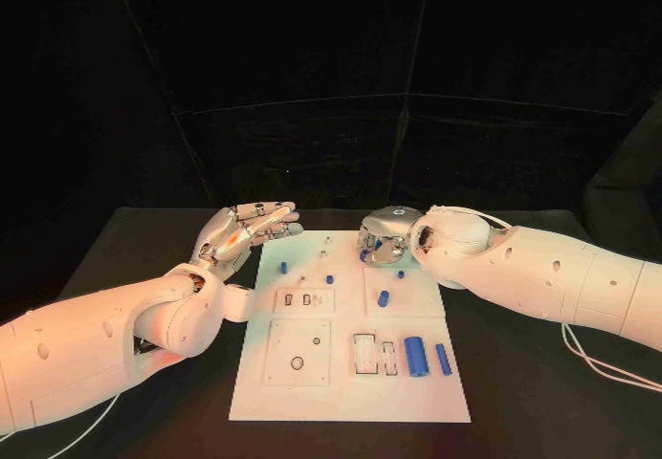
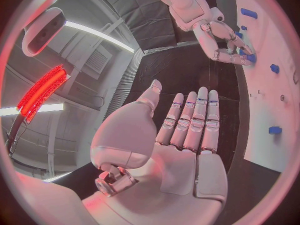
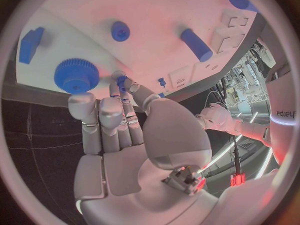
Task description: Assemble the parts on the task board
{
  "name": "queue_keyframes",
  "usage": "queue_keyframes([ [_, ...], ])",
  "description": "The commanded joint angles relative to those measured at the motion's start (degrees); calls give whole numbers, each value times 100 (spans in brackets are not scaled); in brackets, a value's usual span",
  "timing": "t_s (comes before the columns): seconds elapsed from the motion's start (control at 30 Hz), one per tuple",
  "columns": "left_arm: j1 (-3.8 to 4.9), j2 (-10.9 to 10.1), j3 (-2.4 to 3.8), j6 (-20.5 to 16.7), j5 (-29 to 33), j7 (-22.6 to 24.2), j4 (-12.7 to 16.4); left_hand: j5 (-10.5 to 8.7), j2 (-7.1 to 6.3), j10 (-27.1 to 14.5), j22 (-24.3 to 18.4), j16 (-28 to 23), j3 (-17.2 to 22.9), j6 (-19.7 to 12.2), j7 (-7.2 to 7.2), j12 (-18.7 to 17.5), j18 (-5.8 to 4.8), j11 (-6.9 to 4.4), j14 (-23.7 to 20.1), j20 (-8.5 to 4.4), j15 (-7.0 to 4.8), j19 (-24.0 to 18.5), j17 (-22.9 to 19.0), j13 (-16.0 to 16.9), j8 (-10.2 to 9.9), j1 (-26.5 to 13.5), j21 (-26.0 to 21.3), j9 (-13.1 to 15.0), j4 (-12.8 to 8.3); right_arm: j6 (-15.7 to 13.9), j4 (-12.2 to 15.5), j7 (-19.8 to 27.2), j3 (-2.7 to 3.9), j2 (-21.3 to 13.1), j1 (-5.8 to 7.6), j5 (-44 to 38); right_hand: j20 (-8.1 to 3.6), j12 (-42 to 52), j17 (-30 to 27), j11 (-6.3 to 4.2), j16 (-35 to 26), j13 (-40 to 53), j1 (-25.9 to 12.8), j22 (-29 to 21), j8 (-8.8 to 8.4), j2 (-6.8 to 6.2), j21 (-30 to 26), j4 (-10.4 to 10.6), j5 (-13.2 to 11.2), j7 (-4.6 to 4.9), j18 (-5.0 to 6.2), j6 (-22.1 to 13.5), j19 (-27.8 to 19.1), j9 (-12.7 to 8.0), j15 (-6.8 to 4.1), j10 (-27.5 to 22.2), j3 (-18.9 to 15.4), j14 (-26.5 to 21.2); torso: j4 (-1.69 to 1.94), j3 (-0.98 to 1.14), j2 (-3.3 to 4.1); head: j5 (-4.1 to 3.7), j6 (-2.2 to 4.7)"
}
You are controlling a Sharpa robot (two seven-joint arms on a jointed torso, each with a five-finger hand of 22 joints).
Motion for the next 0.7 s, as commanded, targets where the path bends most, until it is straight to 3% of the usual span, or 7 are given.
queue_keyframes([
  [0.03,10,-5,6,99,-28,22,11,32,72,47,-5,-32,7,38,311,-39,52,5,-9,-14,13,41,-5,-5,-40,0,0,-8,-43,-609,69,-110,7,-13,13,-47,-4,-26,23,10,32,0,-26,41,3,-68,42,4,-26,9,-48,34,51,1,-15,46,34,113,7,-8,2,8,23],
  [0.3,10,-3,6,122,-28,22,15,33,81,43,-9,-46,9,37,313,-52,51,8,-10,-14,15,51,-10,-6,-51,3,-1,-9,-52,-1055,-60,-379,14,185,18,-61,9,-35,71,29,96,-4,-28,111,-10,-96,106,39,-51,33,-56,25,47,-4,-1,24,113,98,23,-8,24,59,56],
  [0.7,14,-5,6,134,-28,12,28,33,84,42,-11,-50,10,38,314,-57,51,8,-11,-14,15,55,-12,-6,-53,5,-1,-10,-54,-1199,-439,-422,16,625,60,-64,25,-39,166,47,188,-6,-44,191,-21,-154,171,74,-70,51,-66,-3,52,-10,15,-9,169,97,57,-21,67,38,59],
])
